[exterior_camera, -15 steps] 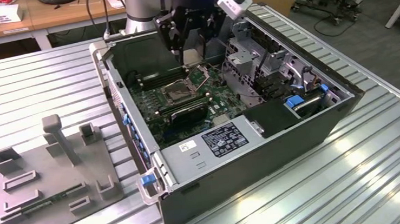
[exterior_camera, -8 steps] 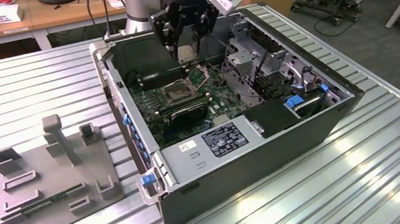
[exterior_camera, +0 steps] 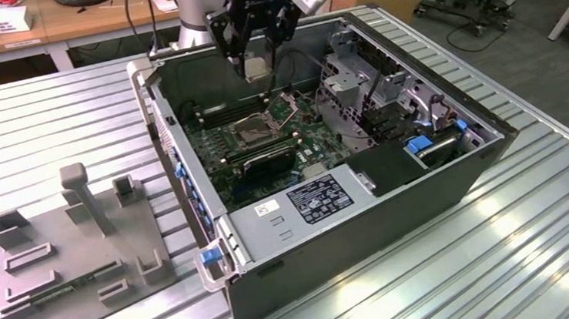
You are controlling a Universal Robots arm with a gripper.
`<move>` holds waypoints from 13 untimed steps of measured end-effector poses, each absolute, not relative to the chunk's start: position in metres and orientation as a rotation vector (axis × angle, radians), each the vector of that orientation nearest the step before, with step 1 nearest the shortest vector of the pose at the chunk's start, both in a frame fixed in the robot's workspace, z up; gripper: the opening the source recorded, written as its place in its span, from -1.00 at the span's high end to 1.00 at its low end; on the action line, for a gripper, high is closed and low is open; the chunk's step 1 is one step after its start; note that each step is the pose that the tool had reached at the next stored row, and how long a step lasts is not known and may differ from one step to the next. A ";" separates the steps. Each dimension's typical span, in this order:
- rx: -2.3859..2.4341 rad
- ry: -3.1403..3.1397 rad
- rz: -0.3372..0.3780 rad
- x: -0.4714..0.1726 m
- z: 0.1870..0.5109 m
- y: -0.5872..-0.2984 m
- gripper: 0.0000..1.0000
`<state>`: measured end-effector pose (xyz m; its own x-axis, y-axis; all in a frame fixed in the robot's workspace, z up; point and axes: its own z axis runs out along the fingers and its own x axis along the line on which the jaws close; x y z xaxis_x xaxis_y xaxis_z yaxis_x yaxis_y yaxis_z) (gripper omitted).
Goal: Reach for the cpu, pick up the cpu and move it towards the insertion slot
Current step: 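Pick up the cpu and move it towards the insertion slot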
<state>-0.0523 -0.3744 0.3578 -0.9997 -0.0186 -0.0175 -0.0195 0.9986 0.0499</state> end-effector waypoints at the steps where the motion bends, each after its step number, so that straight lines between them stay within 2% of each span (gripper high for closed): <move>1: -0.030 3.123 0.078 -0.052 0.358 -0.371 -0.08; 13: -0.030 3.123 0.078 -0.051 0.356 -0.348 -0.08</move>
